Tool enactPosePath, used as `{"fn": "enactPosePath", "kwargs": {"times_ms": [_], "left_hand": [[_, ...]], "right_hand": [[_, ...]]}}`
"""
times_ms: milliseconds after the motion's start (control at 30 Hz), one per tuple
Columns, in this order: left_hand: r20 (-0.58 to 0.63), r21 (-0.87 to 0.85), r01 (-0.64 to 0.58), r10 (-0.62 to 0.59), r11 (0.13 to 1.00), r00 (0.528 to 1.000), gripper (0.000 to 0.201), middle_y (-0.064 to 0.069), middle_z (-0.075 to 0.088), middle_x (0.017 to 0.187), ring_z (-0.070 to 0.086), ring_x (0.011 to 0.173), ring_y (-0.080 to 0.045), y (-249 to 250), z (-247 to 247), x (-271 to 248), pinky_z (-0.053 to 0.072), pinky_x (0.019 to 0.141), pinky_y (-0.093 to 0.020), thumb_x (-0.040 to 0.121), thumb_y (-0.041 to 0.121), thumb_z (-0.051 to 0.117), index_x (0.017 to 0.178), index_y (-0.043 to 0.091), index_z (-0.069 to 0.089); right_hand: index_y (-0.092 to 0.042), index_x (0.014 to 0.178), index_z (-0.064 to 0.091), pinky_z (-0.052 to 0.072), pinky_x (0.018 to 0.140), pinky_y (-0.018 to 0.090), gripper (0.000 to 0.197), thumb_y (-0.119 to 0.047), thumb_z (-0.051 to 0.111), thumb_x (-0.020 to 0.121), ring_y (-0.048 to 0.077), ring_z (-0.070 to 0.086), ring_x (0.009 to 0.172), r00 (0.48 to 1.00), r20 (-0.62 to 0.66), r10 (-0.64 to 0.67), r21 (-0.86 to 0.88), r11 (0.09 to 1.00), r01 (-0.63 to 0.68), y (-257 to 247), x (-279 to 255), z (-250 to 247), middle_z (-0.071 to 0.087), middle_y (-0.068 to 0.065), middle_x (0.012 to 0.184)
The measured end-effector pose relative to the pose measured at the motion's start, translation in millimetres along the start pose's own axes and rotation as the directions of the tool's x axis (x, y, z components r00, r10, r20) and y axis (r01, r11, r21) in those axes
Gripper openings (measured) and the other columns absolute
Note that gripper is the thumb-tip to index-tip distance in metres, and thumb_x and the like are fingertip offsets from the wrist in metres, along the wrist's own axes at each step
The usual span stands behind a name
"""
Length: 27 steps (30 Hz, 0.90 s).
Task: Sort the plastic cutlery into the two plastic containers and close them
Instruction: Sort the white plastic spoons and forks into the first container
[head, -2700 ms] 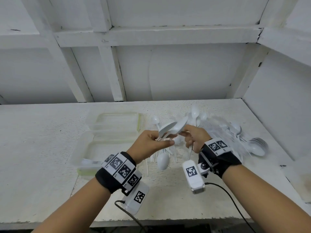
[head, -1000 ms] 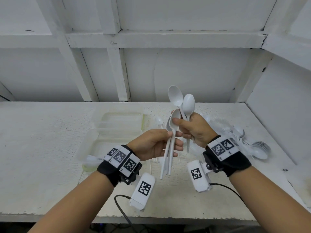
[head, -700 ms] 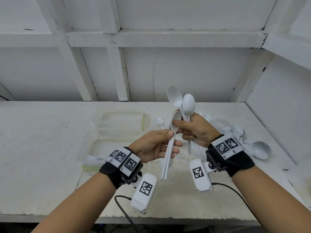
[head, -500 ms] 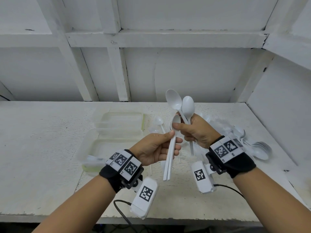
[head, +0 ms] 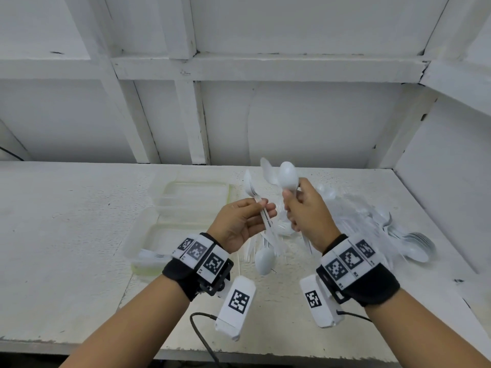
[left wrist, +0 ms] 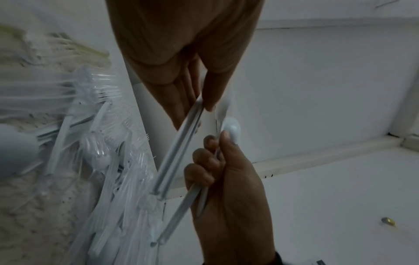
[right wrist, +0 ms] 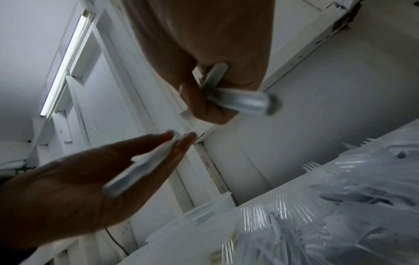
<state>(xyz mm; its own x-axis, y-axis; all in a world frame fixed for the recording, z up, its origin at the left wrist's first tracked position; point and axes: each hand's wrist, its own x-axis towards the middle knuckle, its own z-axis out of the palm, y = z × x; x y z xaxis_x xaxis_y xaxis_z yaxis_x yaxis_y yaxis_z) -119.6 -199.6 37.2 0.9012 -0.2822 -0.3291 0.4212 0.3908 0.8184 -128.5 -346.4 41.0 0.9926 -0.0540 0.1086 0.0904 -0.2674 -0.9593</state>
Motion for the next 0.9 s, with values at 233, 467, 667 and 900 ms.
{"fn": "enactPosePath", "kwargs": {"times_ms": [233, 467, 667, 900], "left_hand": [[0.002, -0.012, -0.031, 0.031, 0.999, 1.0, 0.014, -0.011, 0.071, 0.081, 0.069, 0.071, -0.017, -1.9, 6.1, 2.4, 0.056, 0.077, -0.029, 0.089, 0.009, 0.057, 0.09, -0.001, 0.067], [-0.019, -0.027, -0.06, 0.059, 0.998, 0.998, 0.019, -0.015, 0.071, 0.09, 0.069, 0.077, -0.019, -0.7, 6.1, 4.5, 0.058, 0.075, -0.026, 0.089, 0.004, 0.057, 0.098, -0.011, 0.064], [-0.054, 0.064, -0.08, 0.084, 0.995, 0.995, 0.015, -0.011, 0.072, 0.081, 0.07, 0.07, -0.016, 2.3, 3.1, 7.2, 0.059, 0.071, -0.025, 0.089, 0.006, 0.058, 0.092, -0.005, 0.067], [-0.023, 0.284, -0.113, 0.125, 0.952, 0.992, 0.011, -0.006, 0.07, 0.075, 0.068, 0.07, -0.014, 0.7, 8.0, 4.9, 0.058, 0.069, -0.022, 0.088, 0.007, 0.061, 0.081, 0.004, 0.069]], "right_hand": [[-0.005, 0.097, 0.049, 0.046, 0.066, 0.031, 0.015, -0.019, 0.046, 0.096, 0.014, 0.053, 0.072, 0.994, -0.021, -0.106, -0.16, 0.982, 0.102, 4.9, -6.2, 16.2, 0.056, 0.003, 0.078], [-0.003, 0.093, 0.052, 0.046, 0.066, 0.028, 0.016, -0.02, 0.05, 0.095, 0.013, 0.05, 0.073, 0.993, -0.019, -0.12, -0.197, 0.974, 0.114, 13.5, -4.4, 17.9, 0.054, 0.005, 0.084], [-0.01, 0.107, 0.063, 0.036, 0.074, 0.002, 0.019, -0.012, 0.048, 0.094, 0.007, 0.045, 0.095, 0.992, -0.044, -0.117, -0.27, 0.957, 0.101, 12.3, 2.5, 15.4, 0.04, 0.0, 0.106], [-0.007, 0.096, 0.065, 0.037, 0.067, 0.002, 0.018, -0.009, 0.047, 0.094, 0.001, 0.048, 0.079, 0.995, 0.051, -0.091, -0.237, 0.966, 0.101, 3.0, 15.8, 10.4, 0.053, 0.004, 0.098]]}}
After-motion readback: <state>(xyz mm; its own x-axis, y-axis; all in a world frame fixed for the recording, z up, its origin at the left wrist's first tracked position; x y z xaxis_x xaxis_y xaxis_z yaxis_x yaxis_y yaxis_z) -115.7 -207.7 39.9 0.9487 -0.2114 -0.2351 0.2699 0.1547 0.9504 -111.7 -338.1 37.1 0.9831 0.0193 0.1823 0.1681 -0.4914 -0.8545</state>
